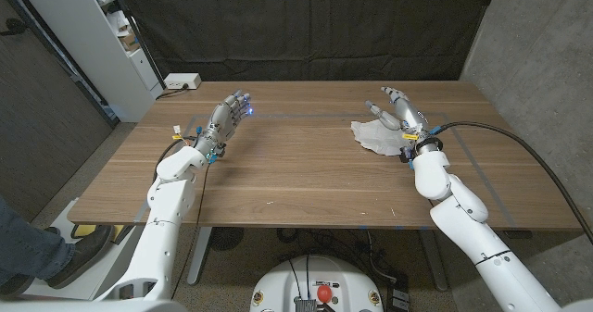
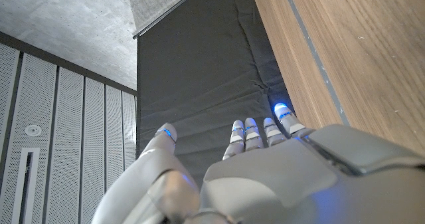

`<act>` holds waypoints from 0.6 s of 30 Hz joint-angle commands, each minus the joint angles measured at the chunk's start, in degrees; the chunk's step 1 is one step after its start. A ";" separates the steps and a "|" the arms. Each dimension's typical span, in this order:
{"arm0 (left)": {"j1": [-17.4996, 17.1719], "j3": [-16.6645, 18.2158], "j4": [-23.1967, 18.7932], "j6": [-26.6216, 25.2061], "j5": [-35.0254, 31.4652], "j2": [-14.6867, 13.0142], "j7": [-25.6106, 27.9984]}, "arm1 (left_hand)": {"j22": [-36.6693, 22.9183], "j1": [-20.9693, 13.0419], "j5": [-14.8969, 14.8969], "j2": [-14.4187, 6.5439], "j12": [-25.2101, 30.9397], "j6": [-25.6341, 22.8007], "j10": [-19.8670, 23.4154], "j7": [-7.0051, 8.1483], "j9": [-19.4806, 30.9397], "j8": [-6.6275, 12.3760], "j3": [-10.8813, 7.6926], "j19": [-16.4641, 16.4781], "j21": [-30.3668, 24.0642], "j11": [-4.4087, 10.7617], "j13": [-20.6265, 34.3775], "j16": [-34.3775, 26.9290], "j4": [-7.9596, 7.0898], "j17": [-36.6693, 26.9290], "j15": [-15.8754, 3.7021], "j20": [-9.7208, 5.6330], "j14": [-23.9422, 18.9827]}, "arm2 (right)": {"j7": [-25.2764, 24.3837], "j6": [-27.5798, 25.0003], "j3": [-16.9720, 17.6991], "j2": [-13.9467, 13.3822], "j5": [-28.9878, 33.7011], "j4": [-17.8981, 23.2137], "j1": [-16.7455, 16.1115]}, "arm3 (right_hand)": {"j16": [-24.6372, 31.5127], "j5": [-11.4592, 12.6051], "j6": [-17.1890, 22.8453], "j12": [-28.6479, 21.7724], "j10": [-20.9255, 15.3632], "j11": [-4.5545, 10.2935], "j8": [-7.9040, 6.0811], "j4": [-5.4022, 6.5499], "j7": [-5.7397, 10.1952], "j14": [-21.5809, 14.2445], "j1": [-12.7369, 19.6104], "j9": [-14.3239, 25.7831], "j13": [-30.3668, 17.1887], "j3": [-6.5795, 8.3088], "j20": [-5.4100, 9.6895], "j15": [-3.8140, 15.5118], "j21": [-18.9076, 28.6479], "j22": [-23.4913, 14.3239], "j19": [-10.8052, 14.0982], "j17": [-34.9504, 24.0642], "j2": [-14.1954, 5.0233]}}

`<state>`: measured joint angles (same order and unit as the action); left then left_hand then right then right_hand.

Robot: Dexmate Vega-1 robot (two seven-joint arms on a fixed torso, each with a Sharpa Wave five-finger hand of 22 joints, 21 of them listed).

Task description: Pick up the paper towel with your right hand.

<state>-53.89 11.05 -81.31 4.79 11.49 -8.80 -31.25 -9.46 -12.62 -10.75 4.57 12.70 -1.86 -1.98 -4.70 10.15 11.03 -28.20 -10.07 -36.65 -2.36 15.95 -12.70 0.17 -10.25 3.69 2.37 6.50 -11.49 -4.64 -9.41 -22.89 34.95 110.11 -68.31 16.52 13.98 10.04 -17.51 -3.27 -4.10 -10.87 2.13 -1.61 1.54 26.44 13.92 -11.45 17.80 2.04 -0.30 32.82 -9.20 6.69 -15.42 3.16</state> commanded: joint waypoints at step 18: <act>-0.61 0.40 -0.75 -0.58 0.31 0.03 0.01 | -0.19 -0.36 0.29 -0.88 -0.01 -0.68 0.79 -0.19 0.17 0.02 -0.04 -5.14 0.87 -0.42 -0.52 0.33 0.60 -0.21 0.12 0.28 -0.79 | -0.83 -3.95 -2.78 -2.77 10.86 2.03 0.11 | -0.17 0.62 0.74 0.68 -0.21 0.16 -0.71 -0.57 0.55 -0.09 0.06 -0.31 -0.02 -0.07 0.21 0.47 -0.93 -0.13 0.51 0.17 -0.72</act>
<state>-53.95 11.31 -81.25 4.79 11.90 -8.82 -31.56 -9.46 -12.85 -10.75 4.34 12.70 -2.17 -1.68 -5.01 10.16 11.03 -28.19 -10.07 -35.99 -2.65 15.42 -12.50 0.64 -10.25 3.67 2.37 5.88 -12.29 -7.15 -11.40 -24.54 42.06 111.28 -68.01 16.56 14.20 10.44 -17.06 -3.27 -4.10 -11.31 1.89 -1.22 1.32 26.19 13.57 -11.46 17.56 2.04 -0.08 31.94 -9.20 6.69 -15.15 2.91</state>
